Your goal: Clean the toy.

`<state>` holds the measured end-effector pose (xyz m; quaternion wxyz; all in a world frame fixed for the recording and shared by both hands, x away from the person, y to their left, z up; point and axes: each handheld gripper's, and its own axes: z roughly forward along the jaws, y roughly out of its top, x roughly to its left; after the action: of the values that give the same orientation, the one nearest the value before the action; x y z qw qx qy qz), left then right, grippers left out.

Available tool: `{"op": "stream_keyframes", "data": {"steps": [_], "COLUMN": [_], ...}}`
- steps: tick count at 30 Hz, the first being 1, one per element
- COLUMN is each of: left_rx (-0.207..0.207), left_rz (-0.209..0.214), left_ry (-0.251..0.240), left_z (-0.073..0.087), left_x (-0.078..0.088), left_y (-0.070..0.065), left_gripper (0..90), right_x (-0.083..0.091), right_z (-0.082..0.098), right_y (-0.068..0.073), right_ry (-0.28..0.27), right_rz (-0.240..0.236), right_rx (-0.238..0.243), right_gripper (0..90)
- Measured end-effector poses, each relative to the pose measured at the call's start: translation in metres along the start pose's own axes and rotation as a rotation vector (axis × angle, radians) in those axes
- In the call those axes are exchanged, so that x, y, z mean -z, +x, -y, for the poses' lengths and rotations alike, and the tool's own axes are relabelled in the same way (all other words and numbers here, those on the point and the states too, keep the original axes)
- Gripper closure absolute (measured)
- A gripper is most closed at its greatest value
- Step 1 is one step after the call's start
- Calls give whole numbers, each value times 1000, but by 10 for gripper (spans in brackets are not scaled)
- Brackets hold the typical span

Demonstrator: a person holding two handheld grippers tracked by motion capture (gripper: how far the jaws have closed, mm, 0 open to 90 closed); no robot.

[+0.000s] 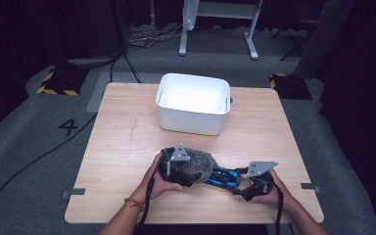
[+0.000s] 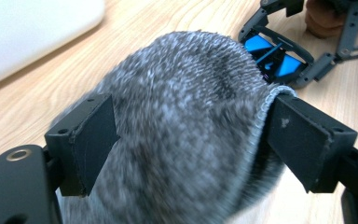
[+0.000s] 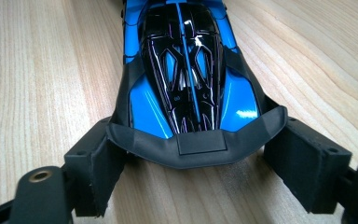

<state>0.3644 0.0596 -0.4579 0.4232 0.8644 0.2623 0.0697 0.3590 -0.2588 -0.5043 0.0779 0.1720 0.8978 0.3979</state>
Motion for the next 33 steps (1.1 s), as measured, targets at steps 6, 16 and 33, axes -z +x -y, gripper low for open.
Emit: {"op": "stream_keyframes", "data": {"steps": [6, 16, 33], "left_rx": [28, -40, -168], "left_rz": [24, 10, 123], "left_ry": [62, 67, 4], "left_z": [-2, 4, -14], "left_x": [-26, -19, -31], "left_y": [-2, -1, -38], "left_gripper": [268, 689, 710], "right_x": [0, 0, 0], "right_z": [0, 0, 0], "right_y": [0, 0, 0], "right_ry": [0, 0, -1], "right_rz": [0, 0, -1], "right_rx": [0, 0, 2], "right_gripper": [218, 218, 218]}}
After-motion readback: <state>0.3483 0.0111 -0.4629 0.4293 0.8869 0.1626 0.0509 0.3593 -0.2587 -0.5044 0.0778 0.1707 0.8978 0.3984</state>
